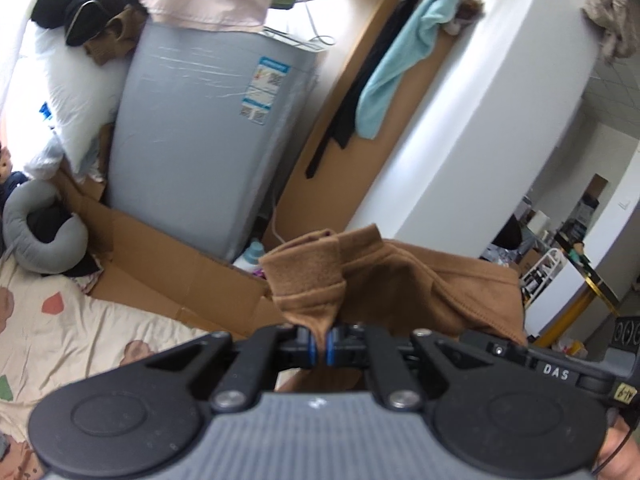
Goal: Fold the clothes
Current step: 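Lift the folded brown shirt with both grippers and carry it toward the clothes pile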
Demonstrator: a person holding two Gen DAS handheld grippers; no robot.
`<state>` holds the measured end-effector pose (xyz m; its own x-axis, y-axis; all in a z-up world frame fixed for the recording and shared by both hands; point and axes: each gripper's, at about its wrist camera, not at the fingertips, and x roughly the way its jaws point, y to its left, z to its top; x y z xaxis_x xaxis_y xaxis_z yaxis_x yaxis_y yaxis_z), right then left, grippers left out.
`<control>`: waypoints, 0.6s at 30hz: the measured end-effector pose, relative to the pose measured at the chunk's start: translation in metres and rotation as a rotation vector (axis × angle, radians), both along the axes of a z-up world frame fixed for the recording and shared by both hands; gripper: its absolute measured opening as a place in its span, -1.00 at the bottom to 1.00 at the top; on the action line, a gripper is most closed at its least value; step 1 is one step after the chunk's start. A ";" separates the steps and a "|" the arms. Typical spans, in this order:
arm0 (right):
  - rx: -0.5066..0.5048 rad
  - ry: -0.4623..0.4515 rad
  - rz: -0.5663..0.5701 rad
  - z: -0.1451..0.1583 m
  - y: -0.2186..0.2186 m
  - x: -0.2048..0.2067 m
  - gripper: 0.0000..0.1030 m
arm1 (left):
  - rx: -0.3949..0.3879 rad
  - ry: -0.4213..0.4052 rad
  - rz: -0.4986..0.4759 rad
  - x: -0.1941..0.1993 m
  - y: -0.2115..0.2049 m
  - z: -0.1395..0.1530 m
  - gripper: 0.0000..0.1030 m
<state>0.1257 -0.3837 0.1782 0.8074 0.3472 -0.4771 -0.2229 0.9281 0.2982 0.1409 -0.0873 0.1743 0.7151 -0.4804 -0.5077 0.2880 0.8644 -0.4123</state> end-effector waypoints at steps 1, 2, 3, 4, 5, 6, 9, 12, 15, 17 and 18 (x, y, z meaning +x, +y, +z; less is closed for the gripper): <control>-0.003 -0.001 -0.004 0.001 -0.004 -0.004 -0.69 | -0.005 -0.002 -0.010 -0.001 -0.003 0.001 -0.90; -0.006 -0.002 -0.008 0.002 -0.009 -0.007 -0.69 | -0.010 -0.003 -0.021 -0.002 -0.006 0.001 -0.90; -0.009 -0.003 -0.012 0.003 -0.013 -0.011 -0.69 | -0.014 -0.004 -0.030 -0.003 -0.010 0.002 -0.90; -0.007 -0.003 -0.019 0.003 -0.019 -0.014 -0.69 | -0.017 -0.004 -0.041 -0.003 -0.014 0.001 -0.90; -0.007 -0.003 -0.027 0.003 -0.025 -0.018 -0.69 | -0.020 -0.004 -0.051 -0.004 -0.019 0.000 -0.90; -0.007 -0.003 -0.035 0.003 -0.031 -0.022 -0.69 | -0.024 -0.001 -0.062 -0.004 -0.023 0.000 -0.90; -0.006 0.002 -0.057 0.001 -0.050 -0.034 -0.69 | -0.020 0.004 -0.097 -0.005 -0.039 -0.004 -0.90; -0.014 0.012 -0.079 -0.002 -0.069 -0.046 -0.69 | -0.009 -0.001 -0.149 -0.007 -0.057 -0.004 -0.90; -0.030 0.016 -0.105 -0.003 -0.089 -0.059 -0.69 | -0.004 -0.002 -0.203 -0.011 -0.078 -0.008 -0.90; -0.039 0.017 -0.124 -0.005 -0.102 -0.067 -0.69 | -0.012 0.001 -0.236 -0.011 -0.091 -0.012 -0.90; -0.044 0.016 -0.132 -0.006 -0.108 -0.071 -0.69 | -0.020 0.005 -0.249 -0.011 -0.097 -0.014 -0.90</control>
